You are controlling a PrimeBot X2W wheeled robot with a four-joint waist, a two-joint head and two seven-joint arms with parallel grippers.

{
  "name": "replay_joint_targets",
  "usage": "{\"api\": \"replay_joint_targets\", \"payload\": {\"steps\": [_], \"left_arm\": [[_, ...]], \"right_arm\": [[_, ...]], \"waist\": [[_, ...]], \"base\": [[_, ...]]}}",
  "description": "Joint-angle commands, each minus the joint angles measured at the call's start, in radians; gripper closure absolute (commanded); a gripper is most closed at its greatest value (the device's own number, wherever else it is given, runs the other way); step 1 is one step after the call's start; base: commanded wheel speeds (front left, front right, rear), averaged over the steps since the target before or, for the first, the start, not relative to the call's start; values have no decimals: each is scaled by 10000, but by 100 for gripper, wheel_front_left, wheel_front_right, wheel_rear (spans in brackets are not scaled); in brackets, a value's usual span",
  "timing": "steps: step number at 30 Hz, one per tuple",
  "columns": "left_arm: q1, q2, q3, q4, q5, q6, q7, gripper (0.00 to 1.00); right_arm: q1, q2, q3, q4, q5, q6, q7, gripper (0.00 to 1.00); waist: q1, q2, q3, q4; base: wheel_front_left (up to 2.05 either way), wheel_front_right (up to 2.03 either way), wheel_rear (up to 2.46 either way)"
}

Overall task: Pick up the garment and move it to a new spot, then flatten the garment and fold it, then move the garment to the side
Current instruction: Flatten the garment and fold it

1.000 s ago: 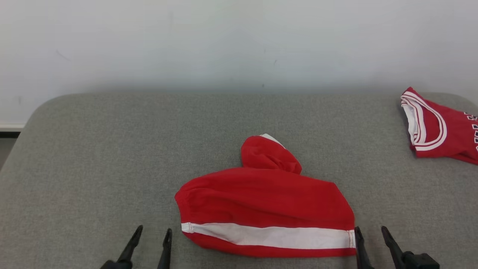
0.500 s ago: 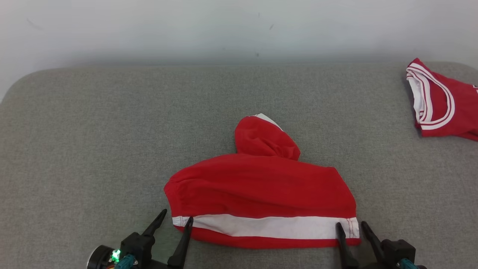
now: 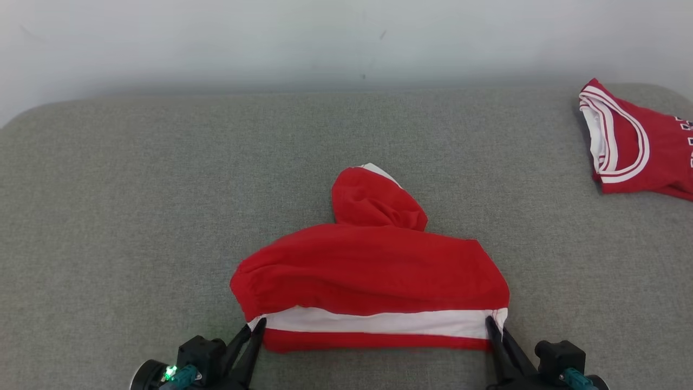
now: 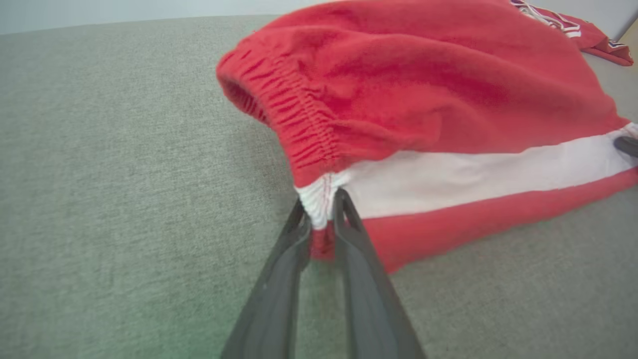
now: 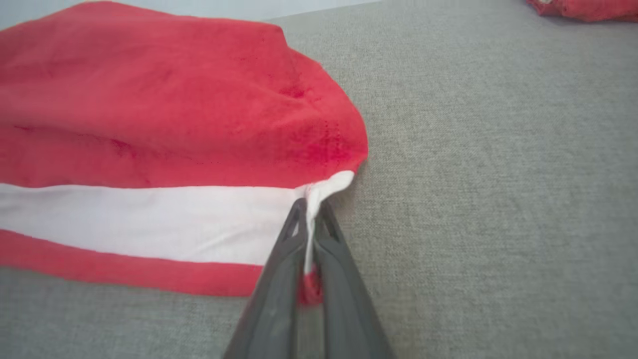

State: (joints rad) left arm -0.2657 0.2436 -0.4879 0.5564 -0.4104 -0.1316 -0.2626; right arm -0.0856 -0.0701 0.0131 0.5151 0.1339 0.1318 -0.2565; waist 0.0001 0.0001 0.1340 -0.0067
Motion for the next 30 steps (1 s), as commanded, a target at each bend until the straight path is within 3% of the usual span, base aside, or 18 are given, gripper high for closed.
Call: {"api": "replay_joint_targets", "payload": {"steps": [1,9,16,21,30], "left_arm": [[-65,4,5,6,-15,20,-28,100],[257,88,364,-941,-61,18,-28,100],[-597,615,476,-2054,-174,18,-30,100],[-2625,1554,-193,-2513,-642,19,146,100],[-7828,2762,-1125,-2460,-2346,19,1352,100]], "right_arm": [[-31,-30,31,-7,58,-28,-51,100],[132,-255,298,-830,171,-28,-87,100],[-913,-729,1116,-1948,340,-28,-2,100],[-2750,-1227,1570,-2370,788,-28,455,100],[-7624,-1782,2164,-1740,1708,-28,1509,100]], "waist": [[-1,-1,-61,26],[-1,-1,-234,123],[-1,-1,9,41],[-1,-1,656,-6],[-1,-1,2788,-60]], "base": [[0,0,0],[0,0,0],[0,0,0],[0,0,0],[0,0,0]]}}
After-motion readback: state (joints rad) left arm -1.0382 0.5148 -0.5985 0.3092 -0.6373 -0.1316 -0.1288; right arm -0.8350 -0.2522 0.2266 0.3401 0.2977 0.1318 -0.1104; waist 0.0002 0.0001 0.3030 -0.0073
